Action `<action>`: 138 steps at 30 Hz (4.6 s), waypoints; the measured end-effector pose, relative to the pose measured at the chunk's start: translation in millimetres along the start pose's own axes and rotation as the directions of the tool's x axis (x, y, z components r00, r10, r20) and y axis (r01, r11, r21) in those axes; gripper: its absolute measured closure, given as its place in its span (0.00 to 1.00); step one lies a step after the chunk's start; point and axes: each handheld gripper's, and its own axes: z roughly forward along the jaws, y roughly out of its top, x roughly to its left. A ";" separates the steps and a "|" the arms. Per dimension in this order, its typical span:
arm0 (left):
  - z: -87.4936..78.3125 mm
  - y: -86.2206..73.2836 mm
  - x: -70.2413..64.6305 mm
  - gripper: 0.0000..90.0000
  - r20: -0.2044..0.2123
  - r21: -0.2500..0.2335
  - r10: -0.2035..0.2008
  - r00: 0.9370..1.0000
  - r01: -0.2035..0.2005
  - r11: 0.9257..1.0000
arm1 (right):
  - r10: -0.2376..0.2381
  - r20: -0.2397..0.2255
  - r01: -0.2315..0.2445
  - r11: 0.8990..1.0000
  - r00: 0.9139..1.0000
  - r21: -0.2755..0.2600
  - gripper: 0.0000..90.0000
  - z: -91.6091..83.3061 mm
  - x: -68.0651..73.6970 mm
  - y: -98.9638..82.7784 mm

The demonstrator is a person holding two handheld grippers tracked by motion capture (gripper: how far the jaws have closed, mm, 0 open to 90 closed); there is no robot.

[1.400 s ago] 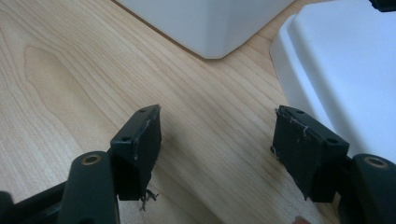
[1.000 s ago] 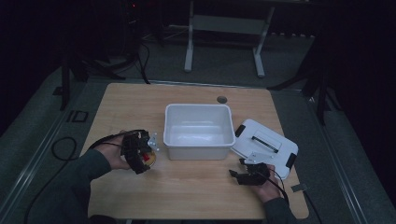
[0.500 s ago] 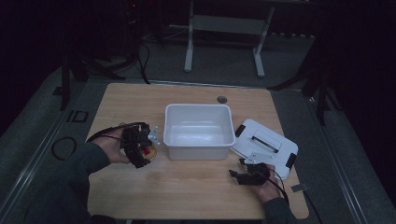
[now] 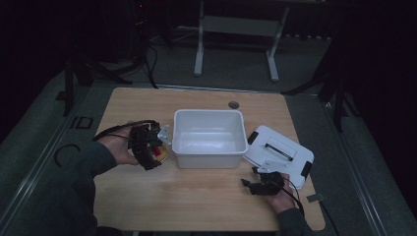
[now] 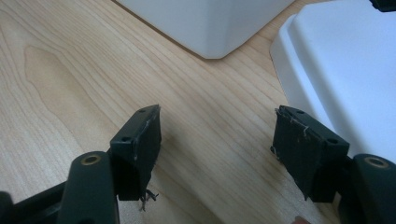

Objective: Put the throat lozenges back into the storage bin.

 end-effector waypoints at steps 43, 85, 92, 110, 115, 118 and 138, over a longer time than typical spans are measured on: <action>-5.6 61.5 27.5 0.23 0.031 0.017 0.034 0.999 -0.035 0.999 | -0.001 -0.002 0.001 1.000 1.000 0.001 0.35 0.0 0.0 0.0; 25.1 91.6 37.5 0.23 0.069 0.047 -0.002 0.998 -0.001 0.999 | -0.002 -0.001 0.002 1.000 1.000 0.001 0.35 0.0 0.2 0.0; 27.8 93.9 39.0 0.23 0.078 0.044 -0.010 0.997 0.007 0.999 | -0.002 -0.001 0.002 1.000 1.000 0.001 0.35 0.1 0.2 0.0; 32.1 95.3 42.2 0.23 0.080 0.055 -0.034 0.996 0.030 0.998 | -0.002 -0.002 0.002 1.000 1.000 0.001 0.35 0.1 0.2 0.0; 33.1 95.7 43.1 0.23 0.090 0.059 -0.037 0.995 0.032 0.998 | -0.002 -0.002 0.002 1.000 1.000 0.001 0.35 0.1 0.2 0.0; 33.1 96.2 43.6 0.23 0.083 0.056 -0.040 0.996 0.036 0.998 | -0.002 -0.002 0.002 1.000 1.000 0.000 0.35 0.1 0.2 0.0; 18.3 79.3 54.2 0.49 0.013 -0.038 -0.098 0.995 0.099 0.994 | -0.003 -0.003 0.003 1.000 1.000 0.001 0.34 0.2 0.3 0.0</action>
